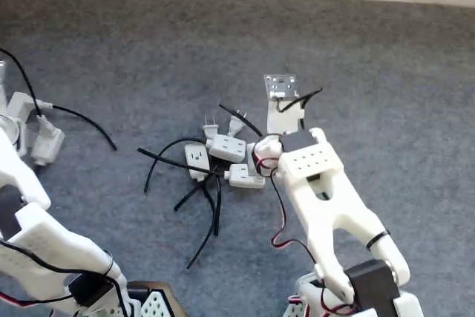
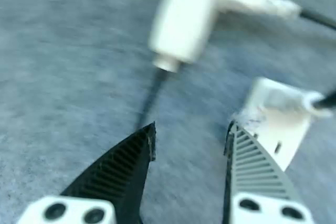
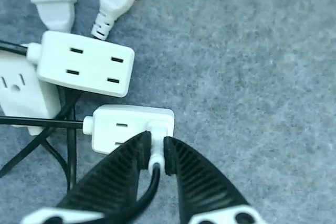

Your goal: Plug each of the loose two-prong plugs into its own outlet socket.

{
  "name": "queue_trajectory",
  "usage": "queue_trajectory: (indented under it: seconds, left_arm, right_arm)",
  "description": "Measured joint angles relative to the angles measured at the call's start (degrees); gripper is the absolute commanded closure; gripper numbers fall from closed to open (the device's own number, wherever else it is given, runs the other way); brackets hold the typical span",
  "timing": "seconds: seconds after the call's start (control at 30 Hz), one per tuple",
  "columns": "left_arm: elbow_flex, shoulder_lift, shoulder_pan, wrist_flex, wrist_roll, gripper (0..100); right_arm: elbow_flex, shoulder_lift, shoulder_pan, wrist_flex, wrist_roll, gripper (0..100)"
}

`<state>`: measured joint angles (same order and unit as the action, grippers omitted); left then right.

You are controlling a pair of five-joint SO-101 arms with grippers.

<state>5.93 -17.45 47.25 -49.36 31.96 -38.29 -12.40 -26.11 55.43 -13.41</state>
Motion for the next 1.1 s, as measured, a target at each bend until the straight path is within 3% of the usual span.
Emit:
queue_trajectory:
  seconds: [0.23, 0.5, 0.77, 1.1]
  left_arm:
    - [-3.87, 5.01, -7.82, -20.04, 6.51, 76]
    - [-10.37, 10.73, -12.31, -33.41, 7.82, 76]
    - [-13.89, 10.90, -14.33, -39.38, 11.43, 76]
    - [-13.54, 22.95, -34.37, -47.30, 14.68, 76]
  right_arm:
    - [-1.93, -0.70, -0.62, -2.20, 0.00, 96.1]
    - [-1.49, 0.35, -2.02, 2.29, 2.90, 66.1]
    - [6.77, 0.35, -2.11, 6.59, 3.16, 65.2]
    - [42.37, 0.35, -1.85, 32.70, 6.77, 65.2]
